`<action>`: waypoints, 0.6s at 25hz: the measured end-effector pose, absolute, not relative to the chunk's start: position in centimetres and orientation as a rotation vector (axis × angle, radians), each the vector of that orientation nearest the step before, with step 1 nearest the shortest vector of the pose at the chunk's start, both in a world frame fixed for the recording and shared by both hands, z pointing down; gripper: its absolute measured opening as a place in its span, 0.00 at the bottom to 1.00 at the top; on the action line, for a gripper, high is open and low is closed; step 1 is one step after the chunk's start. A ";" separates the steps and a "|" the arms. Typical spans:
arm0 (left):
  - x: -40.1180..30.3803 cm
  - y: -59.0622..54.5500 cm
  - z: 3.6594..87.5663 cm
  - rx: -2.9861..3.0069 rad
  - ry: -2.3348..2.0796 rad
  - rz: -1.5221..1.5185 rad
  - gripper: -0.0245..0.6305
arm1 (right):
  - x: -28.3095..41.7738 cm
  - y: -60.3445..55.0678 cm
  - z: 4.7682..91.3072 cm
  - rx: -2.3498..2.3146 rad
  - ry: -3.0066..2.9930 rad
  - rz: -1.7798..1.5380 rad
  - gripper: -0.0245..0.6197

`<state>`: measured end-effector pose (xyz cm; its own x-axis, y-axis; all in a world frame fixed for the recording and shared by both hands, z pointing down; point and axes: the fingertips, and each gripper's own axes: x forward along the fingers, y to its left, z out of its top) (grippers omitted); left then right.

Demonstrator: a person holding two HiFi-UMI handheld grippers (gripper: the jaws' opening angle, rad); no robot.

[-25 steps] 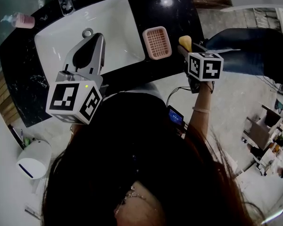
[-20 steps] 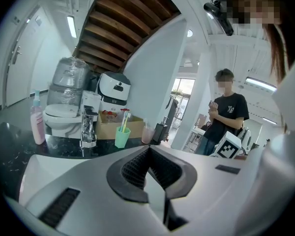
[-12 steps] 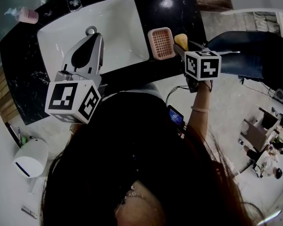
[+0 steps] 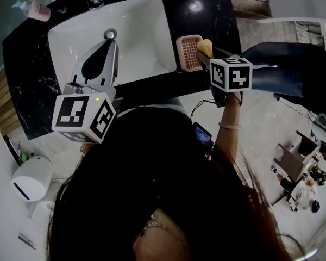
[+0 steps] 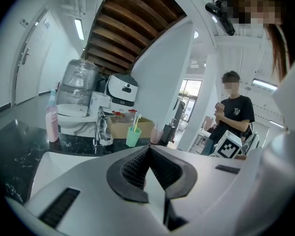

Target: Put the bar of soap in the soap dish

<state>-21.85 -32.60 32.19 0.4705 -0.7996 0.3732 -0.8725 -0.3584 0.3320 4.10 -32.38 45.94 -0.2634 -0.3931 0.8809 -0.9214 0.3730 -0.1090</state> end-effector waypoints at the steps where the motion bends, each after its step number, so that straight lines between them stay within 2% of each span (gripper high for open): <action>1: -22.0 -32.6 32.2 2.235 -1.392 0.201 0.03 | 3.9 -32.5 46.0 1.141 -1.833 0.830 0.35; 15: -23.1 -32.2 32.3 2.201 -1.438 0.197 0.03 | 2.4 -32.6 46.9 1.075 -1.837 0.849 0.35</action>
